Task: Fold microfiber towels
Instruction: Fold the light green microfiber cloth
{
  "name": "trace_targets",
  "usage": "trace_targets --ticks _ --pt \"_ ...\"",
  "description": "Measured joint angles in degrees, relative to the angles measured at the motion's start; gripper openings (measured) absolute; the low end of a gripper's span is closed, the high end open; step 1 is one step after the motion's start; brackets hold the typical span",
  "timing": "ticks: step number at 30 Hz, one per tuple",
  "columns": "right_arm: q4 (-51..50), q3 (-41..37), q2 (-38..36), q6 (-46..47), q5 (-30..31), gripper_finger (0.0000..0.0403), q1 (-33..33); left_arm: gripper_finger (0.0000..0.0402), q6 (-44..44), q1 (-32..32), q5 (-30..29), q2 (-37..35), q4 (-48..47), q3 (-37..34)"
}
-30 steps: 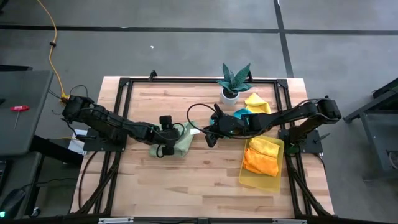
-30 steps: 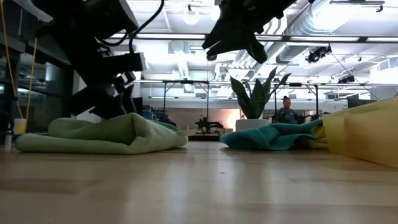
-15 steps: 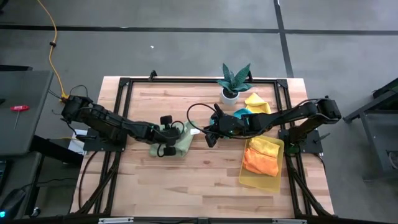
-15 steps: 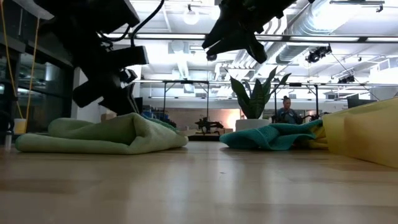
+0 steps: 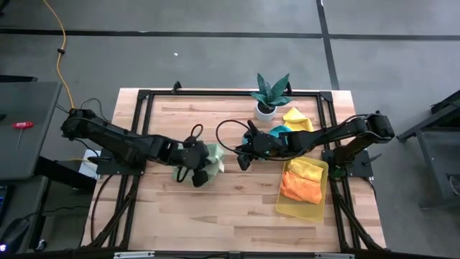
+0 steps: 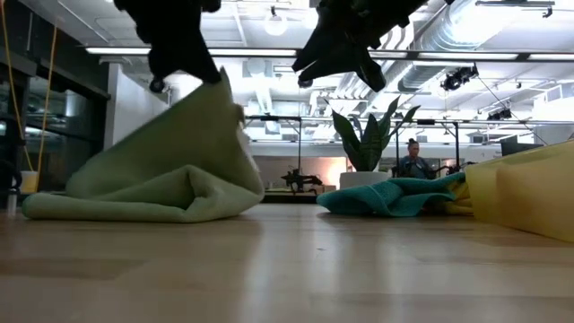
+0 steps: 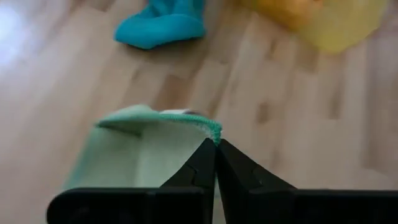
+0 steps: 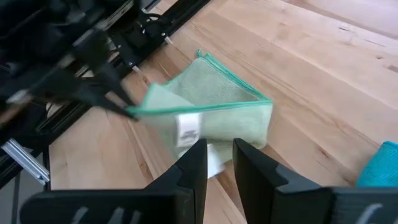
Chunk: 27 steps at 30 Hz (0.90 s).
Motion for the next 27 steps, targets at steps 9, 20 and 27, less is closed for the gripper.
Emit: trace_targets --ticks 9,20,27 --pt "-2.15 0.0 -0.22 -1.5 0.25 0.0069 -0.26 0.0 -13.46 -6.86 -0.95 0.0 0.36 -0.07" --pt "-2.54 0.0 -0.22 -1.46 0.07 0.0069 -0.26 0.0 -8.85 0.13 -9.54 0.0 -2.44 -1.73" --pt "-2.54 0.0 -0.22 -0.43 -0.08 0.0069 -0.24 0.0 -5.02 9.34 -9.62 0.05 -11.55 -2.58"
